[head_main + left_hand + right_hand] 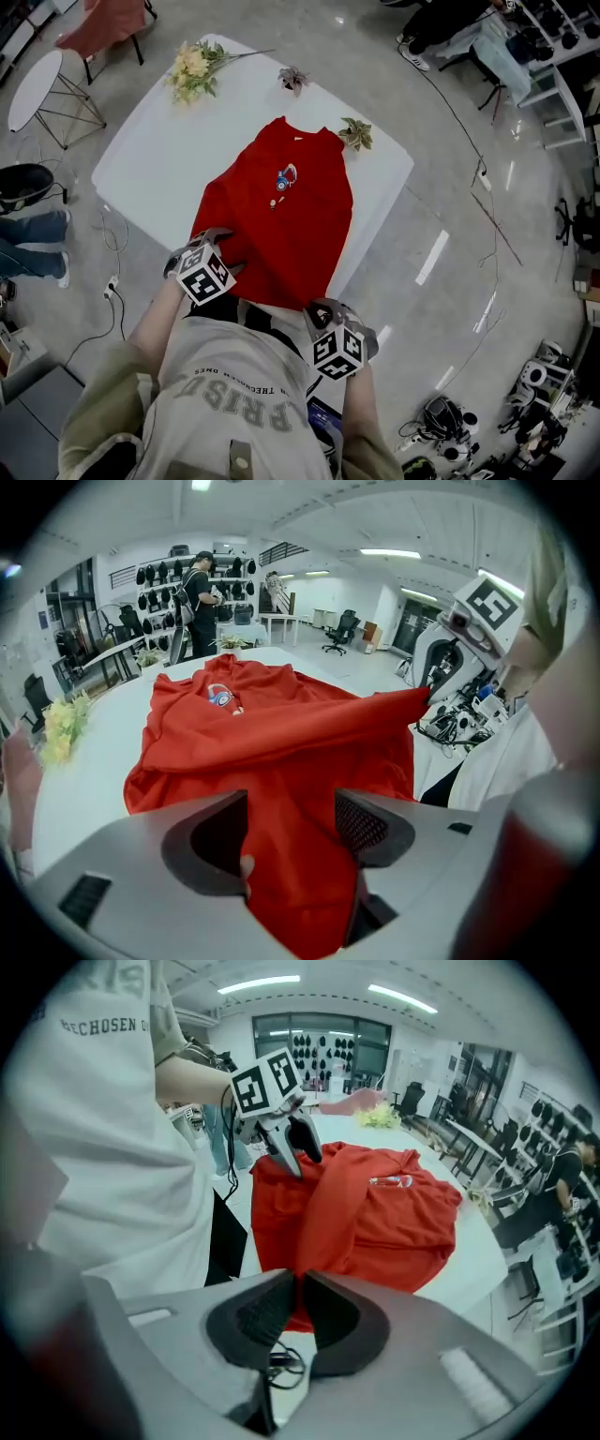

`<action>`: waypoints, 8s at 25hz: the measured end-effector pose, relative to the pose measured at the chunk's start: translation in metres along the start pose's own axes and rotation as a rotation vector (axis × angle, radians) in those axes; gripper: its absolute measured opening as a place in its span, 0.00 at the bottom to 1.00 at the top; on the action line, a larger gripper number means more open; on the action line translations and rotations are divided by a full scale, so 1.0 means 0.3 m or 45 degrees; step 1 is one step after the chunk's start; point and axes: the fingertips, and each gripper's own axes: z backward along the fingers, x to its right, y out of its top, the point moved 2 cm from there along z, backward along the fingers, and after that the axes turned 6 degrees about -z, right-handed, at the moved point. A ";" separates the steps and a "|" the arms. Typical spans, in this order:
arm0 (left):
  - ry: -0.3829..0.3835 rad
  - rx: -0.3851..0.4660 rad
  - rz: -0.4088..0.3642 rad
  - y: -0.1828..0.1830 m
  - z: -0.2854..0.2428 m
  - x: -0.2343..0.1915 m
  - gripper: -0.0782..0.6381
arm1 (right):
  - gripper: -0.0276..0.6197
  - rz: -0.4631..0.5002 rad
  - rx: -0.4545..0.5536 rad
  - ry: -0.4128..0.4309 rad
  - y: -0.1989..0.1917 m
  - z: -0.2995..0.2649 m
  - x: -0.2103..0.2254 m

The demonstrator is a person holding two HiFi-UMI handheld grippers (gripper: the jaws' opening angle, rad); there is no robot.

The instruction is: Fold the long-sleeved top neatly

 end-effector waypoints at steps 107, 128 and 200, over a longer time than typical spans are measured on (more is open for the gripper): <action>0.235 -0.055 0.557 -0.565 -0.044 0.138 0.46 | 0.44 -0.196 0.016 -0.149 -0.238 -0.140 -0.007; 0.146 0.131 0.375 -0.657 0.210 0.169 0.13 | 0.19 -0.377 0.014 -0.469 -0.262 -0.053 -0.192; 0.214 -0.162 -0.222 0.013 0.044 -0.422 0.47 | 0.49 -0.818 0.213 -0.133 -0.015 -0.074 0.503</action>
